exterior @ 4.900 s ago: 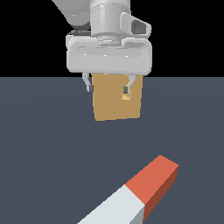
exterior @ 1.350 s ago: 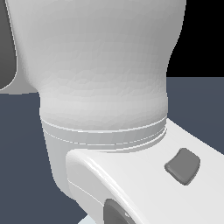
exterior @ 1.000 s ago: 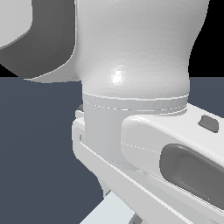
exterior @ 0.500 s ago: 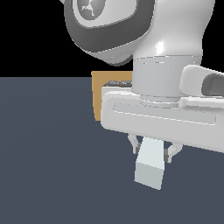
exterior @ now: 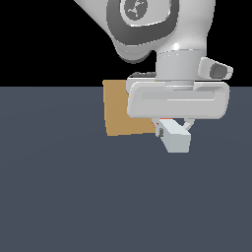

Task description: Insert the peg into the horizontal hole in a box.

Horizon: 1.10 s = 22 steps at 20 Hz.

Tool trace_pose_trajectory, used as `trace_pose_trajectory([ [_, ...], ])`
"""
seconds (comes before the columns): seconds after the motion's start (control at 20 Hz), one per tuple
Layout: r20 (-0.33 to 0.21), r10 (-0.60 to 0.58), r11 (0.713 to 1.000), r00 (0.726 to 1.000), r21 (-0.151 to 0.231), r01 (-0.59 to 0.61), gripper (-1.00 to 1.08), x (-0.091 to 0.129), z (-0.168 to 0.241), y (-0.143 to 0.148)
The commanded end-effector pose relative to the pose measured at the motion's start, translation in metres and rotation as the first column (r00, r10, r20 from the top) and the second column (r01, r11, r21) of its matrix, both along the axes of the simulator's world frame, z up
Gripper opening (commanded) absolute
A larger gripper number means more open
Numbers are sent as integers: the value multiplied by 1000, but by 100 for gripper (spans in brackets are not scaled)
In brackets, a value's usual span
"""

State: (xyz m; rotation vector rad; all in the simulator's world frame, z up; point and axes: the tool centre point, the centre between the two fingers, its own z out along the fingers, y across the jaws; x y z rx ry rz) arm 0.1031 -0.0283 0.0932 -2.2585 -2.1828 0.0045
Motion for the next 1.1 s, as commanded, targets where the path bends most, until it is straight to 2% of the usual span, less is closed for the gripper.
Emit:
trace_pose_trajectory([
  [0.0, 3, 82, 997, 997, 0, -82, -100, 2, 9, 21],
  [0.4, 3, 223, 975, 975, 1, -223, -100, -1, 21, 60],
  [1.05, 4, 237, 972, 972, 0, -237, -100, -2, 24, 62],
])
